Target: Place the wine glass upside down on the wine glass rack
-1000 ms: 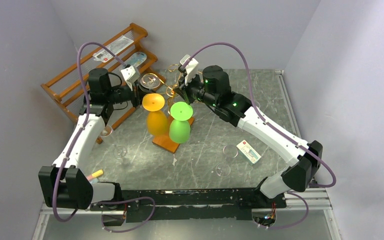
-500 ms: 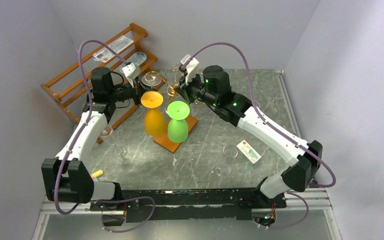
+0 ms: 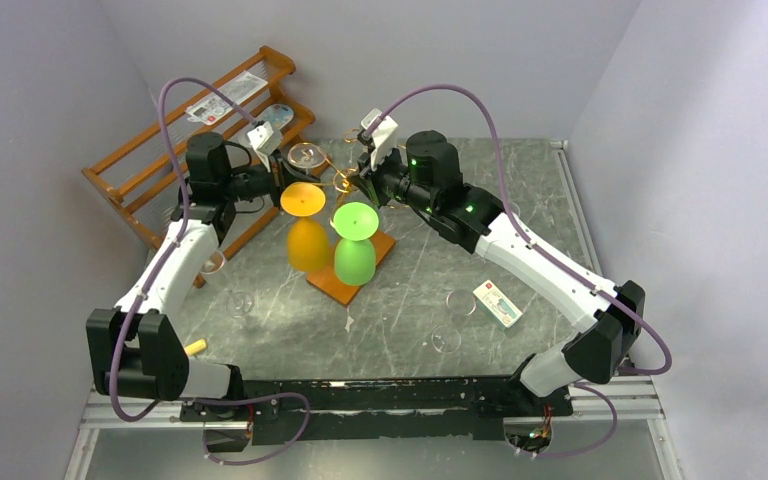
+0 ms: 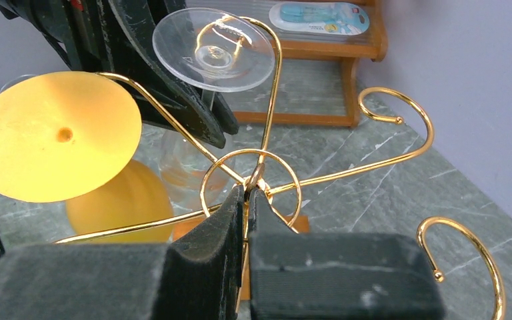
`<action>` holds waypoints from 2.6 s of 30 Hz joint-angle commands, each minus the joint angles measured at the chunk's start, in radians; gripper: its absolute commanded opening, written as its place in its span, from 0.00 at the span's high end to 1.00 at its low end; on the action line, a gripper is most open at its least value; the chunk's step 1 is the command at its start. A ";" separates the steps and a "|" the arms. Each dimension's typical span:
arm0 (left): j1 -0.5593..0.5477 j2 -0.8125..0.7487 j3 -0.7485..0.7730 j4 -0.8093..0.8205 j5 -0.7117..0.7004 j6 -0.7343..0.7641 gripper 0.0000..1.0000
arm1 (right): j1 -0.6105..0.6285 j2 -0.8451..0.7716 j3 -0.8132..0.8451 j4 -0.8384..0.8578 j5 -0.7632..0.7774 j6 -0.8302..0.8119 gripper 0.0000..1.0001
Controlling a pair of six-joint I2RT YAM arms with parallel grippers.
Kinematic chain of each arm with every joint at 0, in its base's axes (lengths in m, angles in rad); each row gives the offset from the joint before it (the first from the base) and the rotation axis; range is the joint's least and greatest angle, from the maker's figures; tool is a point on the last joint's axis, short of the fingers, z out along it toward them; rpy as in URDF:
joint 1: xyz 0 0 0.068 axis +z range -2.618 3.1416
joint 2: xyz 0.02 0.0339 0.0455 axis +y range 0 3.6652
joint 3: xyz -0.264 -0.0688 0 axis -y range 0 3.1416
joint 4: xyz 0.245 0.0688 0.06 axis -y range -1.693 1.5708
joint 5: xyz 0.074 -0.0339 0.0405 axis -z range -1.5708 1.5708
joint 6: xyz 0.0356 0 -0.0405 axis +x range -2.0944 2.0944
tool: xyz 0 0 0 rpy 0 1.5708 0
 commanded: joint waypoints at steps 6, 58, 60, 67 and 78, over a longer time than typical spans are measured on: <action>-0.021 0.010 -0.049 0.201 -0.124 -0.121 0.95 | -0.001 -0.040 0.009 0.058 -0.008 0.012 1.00; -0.063 -0.219 -0.318 0.352 -0.547 -0.144 0.65 | -0.012 -0.030 0.055 0.022 -0.013 0.104 0.88; -0.063 -0.237 -0.314 0.325 -0.559 -0.136 0.60 | -0.013 -0.032 0.061 0.021 -0.016 0.108 0.85; -0.062 -0.308 -0.309 0.180 -0.641 -0.095 0.48 | -0.014 -0.067 0.057 0.048 -0.058 0.143 0.74; -0.063 -0.430 -0.289 -0.130 -0.780 -0.064 0.41 | -0.014 -0.123 0.087 0.019 -0.027 0.198 0.49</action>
